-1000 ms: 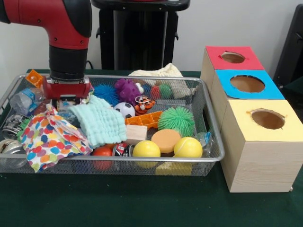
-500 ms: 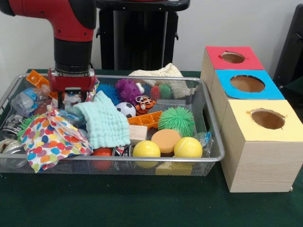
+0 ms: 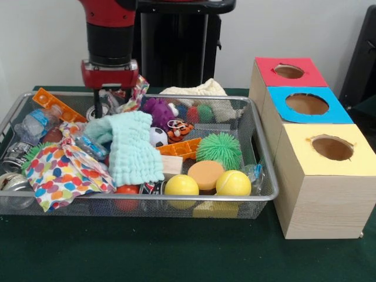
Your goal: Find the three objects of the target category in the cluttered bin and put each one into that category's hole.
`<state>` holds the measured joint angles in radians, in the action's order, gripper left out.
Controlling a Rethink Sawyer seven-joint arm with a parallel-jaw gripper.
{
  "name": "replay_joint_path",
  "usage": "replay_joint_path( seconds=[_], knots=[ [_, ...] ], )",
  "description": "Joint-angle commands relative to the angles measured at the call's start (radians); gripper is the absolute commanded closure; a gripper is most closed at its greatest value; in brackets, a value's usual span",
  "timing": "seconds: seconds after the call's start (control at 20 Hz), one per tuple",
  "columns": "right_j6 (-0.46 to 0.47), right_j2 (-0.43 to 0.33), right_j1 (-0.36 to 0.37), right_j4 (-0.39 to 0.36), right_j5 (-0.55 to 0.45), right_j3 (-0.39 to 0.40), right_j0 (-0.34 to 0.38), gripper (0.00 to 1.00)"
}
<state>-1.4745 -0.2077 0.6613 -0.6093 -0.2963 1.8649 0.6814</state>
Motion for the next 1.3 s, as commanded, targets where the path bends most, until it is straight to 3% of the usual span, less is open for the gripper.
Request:
replay_joint_path(
  seconds=[0.05,0.65,1.0,1.15,1.3],
  knots=[
    [-0.123,-0.015,0.061,0.081,-0.146,0.147,-0.068,0.0],
    [-0.177,0.031,0.056,0.116,-0.078,0.186,-0.141,0.0],
    [-0.207,0.076,-0.007,0.11,0.011,0.189,-0.175,0.0],
    [-0.229,0.093,-0.06,0.114,0.056,0.167,-0.204,0.0],
    [-0.192,0.07,-0.098,0.139,0.01,0.093,-0.212,0.0]
  ],
)
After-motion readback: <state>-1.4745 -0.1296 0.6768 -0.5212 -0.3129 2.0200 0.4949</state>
